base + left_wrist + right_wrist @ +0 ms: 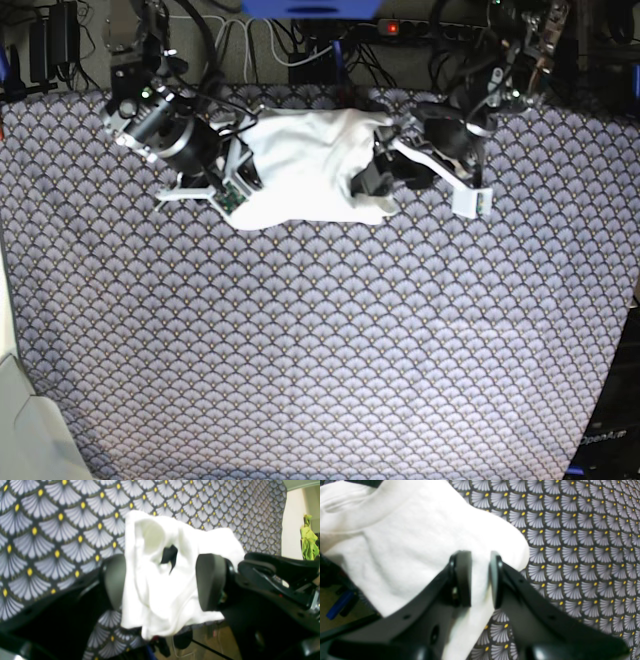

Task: Fold the T-shirt properly
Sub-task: 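Grasp the bundle's sides with both grippers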

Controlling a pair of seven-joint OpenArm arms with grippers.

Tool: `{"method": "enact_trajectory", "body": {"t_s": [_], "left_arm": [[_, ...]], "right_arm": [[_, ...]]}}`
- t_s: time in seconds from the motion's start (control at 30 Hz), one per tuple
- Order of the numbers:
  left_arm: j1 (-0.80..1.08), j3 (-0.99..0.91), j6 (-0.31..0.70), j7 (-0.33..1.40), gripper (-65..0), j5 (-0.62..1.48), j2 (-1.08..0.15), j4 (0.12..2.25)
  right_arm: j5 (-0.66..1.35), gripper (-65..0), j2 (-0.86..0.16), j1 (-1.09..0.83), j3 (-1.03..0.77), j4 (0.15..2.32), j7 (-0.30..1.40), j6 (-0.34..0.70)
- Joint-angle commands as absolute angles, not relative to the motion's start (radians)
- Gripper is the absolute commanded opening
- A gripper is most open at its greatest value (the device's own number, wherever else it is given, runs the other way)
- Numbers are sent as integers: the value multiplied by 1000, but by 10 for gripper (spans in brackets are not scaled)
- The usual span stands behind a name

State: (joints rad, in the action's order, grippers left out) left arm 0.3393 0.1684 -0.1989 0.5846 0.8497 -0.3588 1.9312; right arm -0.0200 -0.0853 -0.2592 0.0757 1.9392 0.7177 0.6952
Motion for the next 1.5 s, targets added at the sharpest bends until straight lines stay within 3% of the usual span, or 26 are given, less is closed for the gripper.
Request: {"method": "enact_trajectory", "body": {"t_s": [0.0,0.33,1.47], "left_arm": [[338,163,-194,578,-220,860,-355,1946],[337,160,-197,573,-184,855,-352,1856],[252,225,-196,582,-187,860,-297,1715]], "right_arm": [[-7,-503,-87,-252,76,1957,697,698],[-7,-503,-87,-252,77,1957,697,698],[-5,-503,-87,-251,77,1957,697,698]]}}
